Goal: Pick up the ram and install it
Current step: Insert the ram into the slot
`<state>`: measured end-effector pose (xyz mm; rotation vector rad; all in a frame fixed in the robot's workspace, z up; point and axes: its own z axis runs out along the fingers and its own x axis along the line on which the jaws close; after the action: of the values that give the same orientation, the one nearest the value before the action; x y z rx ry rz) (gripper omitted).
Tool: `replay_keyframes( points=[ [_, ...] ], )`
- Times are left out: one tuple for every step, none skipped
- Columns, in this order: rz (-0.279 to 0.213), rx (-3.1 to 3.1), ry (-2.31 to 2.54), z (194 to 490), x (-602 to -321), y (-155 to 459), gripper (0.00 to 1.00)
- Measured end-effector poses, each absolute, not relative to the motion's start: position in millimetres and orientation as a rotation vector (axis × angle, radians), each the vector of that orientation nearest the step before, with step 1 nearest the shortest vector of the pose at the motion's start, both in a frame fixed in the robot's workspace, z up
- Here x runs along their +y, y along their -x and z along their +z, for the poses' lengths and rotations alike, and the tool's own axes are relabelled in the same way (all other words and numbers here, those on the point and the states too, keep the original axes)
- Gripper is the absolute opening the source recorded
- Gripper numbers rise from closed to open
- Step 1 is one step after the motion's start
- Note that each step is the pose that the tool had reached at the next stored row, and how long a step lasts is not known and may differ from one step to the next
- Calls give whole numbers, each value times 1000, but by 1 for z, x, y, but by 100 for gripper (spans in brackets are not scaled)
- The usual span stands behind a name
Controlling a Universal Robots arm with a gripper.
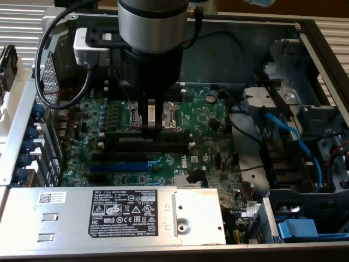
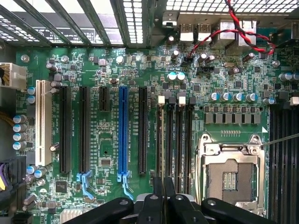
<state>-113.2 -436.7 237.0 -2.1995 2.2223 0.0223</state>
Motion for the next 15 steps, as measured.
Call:
replay_keyframes(
  points=[
    [21, 2222, 2199, 237, -436, 113, 12],
    [21, 2222, 2199, 237, -436, 114, 12],
    [20, 2222, 2199, 237, -436, 114, 12],
    [19, 2222, 2199, 237, -436, 115, 12],
    [18, 2221, 2199, 237, -436, 115, 12],
    [17, 2221, 2198, 237, -436, 115, 12],
    [16, 2220, 2198, 237, -436, 115, 12],
    [15, 2220, 2198, 237, -436, 115, 12],
    [14, 2220, 2198, 237, -436, 116, 12],
    [13, 2220, 2198, 237, -436, 116, 12],
    [12, 2220, 2198, 237, -435, 116, 12],
    [12, 2221, 2198, 237, -435, 116, 12],
    [11, 2221, 2198, 237, -435, 116, 12],
    [10, 2220, 2198, 237, -435, 116, 12],
    [10, 2220, 2198, 237, -435, 116, 12]
  ],
)
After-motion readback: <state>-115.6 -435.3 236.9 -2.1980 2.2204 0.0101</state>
